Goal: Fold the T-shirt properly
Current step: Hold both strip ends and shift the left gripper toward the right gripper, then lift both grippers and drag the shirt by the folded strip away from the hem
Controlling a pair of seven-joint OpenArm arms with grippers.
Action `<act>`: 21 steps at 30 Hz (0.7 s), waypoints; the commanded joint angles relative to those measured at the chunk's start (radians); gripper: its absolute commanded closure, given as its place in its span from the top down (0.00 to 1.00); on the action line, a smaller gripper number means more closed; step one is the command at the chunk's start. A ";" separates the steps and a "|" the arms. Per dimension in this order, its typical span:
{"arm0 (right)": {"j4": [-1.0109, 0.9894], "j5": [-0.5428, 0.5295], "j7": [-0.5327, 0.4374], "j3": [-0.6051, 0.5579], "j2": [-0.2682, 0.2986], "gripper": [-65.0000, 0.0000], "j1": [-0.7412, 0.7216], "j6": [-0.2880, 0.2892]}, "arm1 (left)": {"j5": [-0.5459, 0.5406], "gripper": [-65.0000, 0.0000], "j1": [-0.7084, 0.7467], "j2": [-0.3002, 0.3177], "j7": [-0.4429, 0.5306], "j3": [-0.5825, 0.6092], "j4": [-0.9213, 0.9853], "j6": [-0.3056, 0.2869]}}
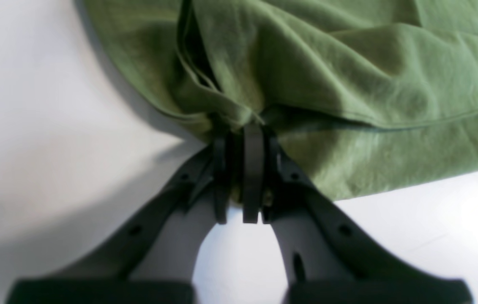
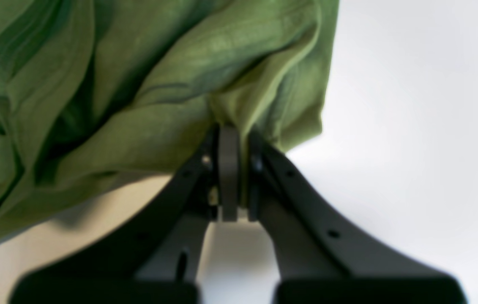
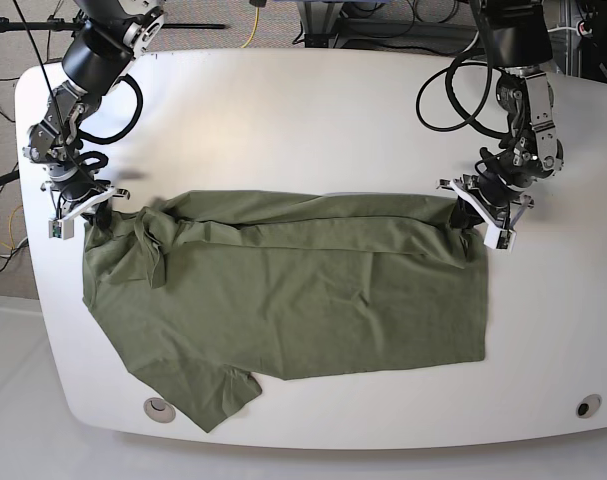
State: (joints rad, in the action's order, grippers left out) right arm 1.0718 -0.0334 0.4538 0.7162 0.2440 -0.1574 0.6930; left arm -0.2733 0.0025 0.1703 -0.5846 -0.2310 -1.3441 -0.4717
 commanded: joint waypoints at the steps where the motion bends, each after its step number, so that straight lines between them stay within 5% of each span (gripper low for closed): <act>1: 0.003 0.028 0.046 0.000 0.010 0.00 0.000 0.005 | 0.022 0.00 0.001 0.007 -0.042 0.000 -0.002 0.003; 21: 0.025 0.031 0.047 0.000 0.010 0.00 0.051 0.005 | 0.021 0.00 0.058 0.054 -0.047 -0.001 -0.010 0.003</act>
State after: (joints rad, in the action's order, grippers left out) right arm 1.0824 -0.0490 0.4385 0.7162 0.2436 -0.1249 0.6952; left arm -0.2932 0.0437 0.1959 -0.5648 -0.2310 -1.3544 -0.4755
